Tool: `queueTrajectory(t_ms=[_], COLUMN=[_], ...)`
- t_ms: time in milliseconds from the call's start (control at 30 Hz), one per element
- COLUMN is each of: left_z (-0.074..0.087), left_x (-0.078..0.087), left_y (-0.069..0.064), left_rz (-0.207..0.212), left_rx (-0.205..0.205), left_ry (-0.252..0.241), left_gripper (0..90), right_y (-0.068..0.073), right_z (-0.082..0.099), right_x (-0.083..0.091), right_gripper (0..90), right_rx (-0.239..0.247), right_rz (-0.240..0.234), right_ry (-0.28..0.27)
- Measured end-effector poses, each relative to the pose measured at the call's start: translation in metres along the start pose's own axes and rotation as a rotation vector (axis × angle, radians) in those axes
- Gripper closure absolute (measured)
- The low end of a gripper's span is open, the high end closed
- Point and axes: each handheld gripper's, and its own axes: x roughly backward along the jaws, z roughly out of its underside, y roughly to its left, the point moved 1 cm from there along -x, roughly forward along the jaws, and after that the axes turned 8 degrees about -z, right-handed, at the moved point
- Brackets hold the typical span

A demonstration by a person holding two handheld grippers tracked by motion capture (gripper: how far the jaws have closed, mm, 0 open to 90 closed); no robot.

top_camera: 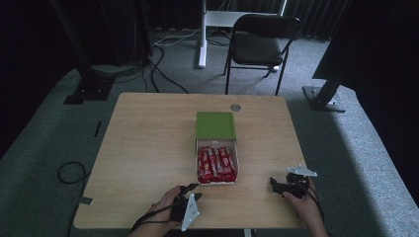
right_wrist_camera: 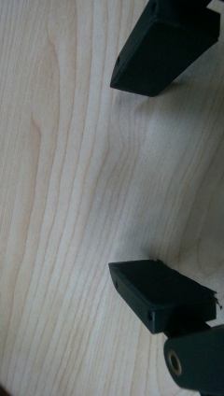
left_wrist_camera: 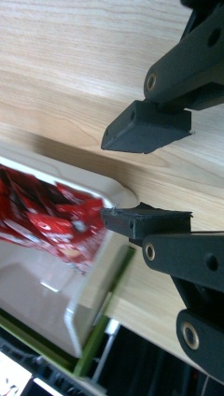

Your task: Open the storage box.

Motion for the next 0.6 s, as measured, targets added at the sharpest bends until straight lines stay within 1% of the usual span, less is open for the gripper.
queueTrajectory(t_ms=[267, 400, 467, 600], left_z=[0.020, 0.033, 0.039, 0.053], left_x=[0.007, 0.010, 0.010, 0.015], left_y=[0.021, 0.034, 0.041, 0.053], left_rz=[-0.037, -0.061, -0.075, -0.101], left_rx=[0.075, 0.128, 0.161, 0.225], left_ry=[0.037, 0.055, 0.058, 0.080], left_gripper=[61.8, 61.8, 61.8, 61.9], right_y=[0.000, 0.000, 0.000, 0.000], right_z=[0.000, 0.000, 0.000, 0.000], right_x=[0.000, 0.000, 0.000, 0.000], right_gripper=[10.4, 10.4, 10.4, 10.4], right_rx=[0.000, 0.000, 0.000, 0.001], right_rz=[0.000, 0.000, 0.000, 0.000], right_ry=[0.000, 0.000, 0.000, 0.000])
